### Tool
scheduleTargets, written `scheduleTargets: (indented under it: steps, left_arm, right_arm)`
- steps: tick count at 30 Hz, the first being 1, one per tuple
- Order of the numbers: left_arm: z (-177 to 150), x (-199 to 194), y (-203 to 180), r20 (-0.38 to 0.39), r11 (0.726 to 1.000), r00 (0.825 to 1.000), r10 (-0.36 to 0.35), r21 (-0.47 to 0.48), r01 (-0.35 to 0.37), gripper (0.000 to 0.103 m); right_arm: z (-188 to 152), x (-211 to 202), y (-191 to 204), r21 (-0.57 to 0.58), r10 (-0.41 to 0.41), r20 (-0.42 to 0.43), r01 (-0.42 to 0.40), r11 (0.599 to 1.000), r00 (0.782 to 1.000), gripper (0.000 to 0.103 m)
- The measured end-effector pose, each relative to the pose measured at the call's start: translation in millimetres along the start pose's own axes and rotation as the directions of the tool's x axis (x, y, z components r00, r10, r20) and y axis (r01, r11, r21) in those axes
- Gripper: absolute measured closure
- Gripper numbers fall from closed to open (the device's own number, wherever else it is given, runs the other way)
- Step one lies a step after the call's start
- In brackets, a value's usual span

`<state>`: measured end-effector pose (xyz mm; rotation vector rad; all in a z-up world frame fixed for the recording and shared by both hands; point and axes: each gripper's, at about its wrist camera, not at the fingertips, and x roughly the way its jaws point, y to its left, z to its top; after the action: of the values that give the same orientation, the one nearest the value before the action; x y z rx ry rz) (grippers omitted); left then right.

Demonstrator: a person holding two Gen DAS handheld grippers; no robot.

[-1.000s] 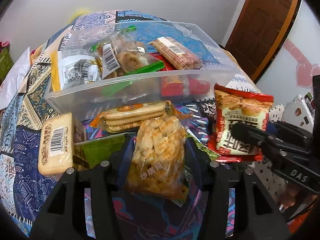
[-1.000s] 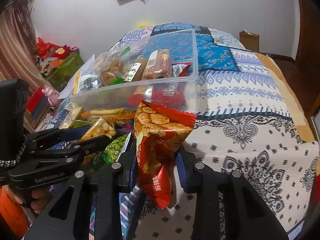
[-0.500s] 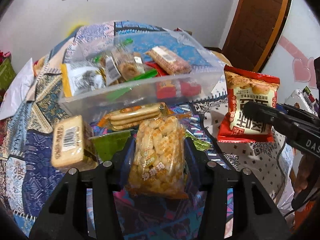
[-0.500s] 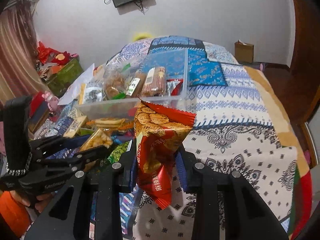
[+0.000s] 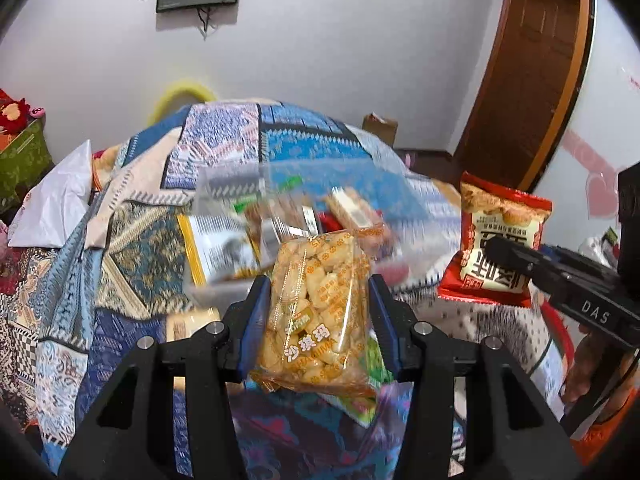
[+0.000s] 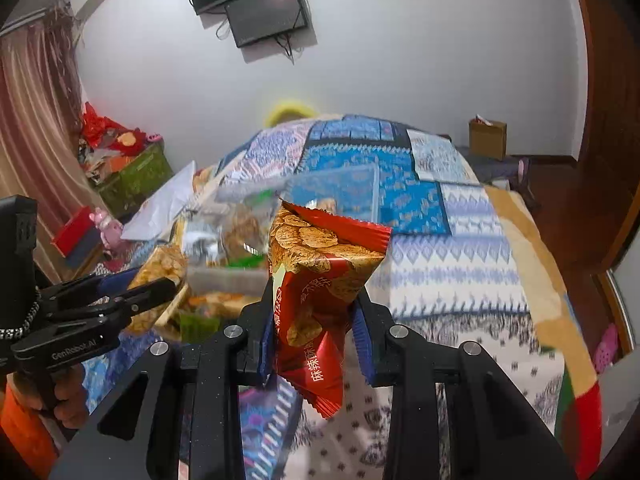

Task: Organize snacks
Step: 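Lift the peanut bag and red chip bag and carry both over the clear box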

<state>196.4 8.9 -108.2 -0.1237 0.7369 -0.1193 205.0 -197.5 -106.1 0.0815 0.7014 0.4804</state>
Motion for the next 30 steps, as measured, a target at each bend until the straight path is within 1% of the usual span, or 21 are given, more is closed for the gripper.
scheduleTargets:
  steps: [8, 16, 21, 26, 30]
  left_arm:
    - [32, 14, 17, 0.036, 0.999, 0.999, 0.038, -0.025, -0.037, 0.054]
    - [61, 42, 41, 0.046, 0.991, 0.992, 0.117, -0.074, -0.113, 0.054]
    - [71, 68, 54, 0.022, 0.984, 0.988, 0.155, -0.095, -0.152, 0.054]
    - [75, 92, 59, -0.003, 0.975, 0.978, 0.209, -0.076, -0.209, 0.054]
    - [76, 105, 61, -0.025, 0.973, 0.975, 0.222, -0.065, -0.223, 0.054]
  right_arm:
    - [28, 23, 9, -0.020, 0.013, 0.023, -0.012, 1.000, 1.000, 0.073]
    - [45, 61, 19, -0.049, 0.022, -0.012, -0.023, 0.999, 1.000, 0.073]
    - [50, 89, 22, -0.051, 0.037, -0.061, -0.040, 0.998, 0.997, 0.073]
    - [50, 114, 27, -0.040, 0.052, -0.109, -0.056, 0.998, 0.993, 0.073]
    - [49, 126, 31, -0.059, 0.027, -0.126, -0.035, 0.998, 0.992, 0.073]
